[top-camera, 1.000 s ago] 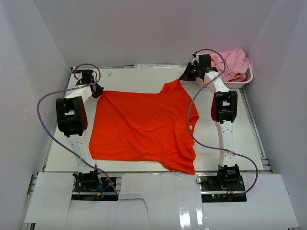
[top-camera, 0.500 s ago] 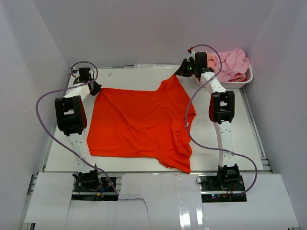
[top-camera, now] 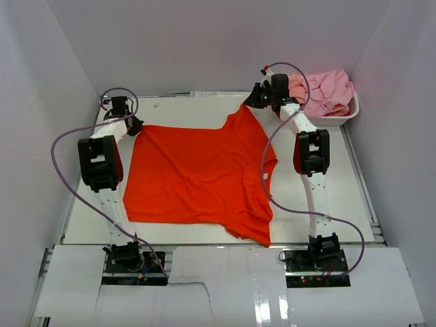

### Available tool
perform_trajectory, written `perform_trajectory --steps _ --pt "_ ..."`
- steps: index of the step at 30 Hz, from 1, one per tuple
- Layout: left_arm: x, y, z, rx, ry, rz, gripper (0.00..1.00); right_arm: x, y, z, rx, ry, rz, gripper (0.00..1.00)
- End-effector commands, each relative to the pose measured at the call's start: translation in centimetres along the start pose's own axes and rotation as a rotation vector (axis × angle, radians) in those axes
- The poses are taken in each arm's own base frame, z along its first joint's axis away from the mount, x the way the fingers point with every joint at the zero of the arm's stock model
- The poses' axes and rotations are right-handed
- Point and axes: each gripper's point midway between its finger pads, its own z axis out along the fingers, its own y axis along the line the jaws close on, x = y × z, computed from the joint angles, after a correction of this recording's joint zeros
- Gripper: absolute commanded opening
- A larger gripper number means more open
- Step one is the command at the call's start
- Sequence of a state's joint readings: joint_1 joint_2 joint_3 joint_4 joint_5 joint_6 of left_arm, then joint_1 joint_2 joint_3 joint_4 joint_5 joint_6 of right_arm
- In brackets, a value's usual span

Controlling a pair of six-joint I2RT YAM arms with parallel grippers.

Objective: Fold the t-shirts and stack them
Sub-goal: Flatten out the tshirt

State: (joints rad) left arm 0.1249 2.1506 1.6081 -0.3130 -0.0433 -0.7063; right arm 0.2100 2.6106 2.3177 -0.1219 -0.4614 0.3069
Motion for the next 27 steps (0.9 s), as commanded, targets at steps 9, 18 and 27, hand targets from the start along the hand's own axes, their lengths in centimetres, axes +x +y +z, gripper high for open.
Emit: perform_trajectory --steps 9,18,27 --pt "-2.2 -0.6 0.6 0.025 -0.025 -0.007 0.0 -3.9 -0.5 -0.1 0.032 -0.12 -0.091 0.11" --pt "-1.8 -0.3 0.8 0.016 -0.019 -0.006 0.0 -4.4 -0.4 -0.3 0.03 -0.14 -0.119 0.11" --pt "-2.2 -0.2 1.2 0.017 -0.026 -0.009 0.0 -5.6 -0.8 -0.4 0.039 -0.176 -0.135 0.13"
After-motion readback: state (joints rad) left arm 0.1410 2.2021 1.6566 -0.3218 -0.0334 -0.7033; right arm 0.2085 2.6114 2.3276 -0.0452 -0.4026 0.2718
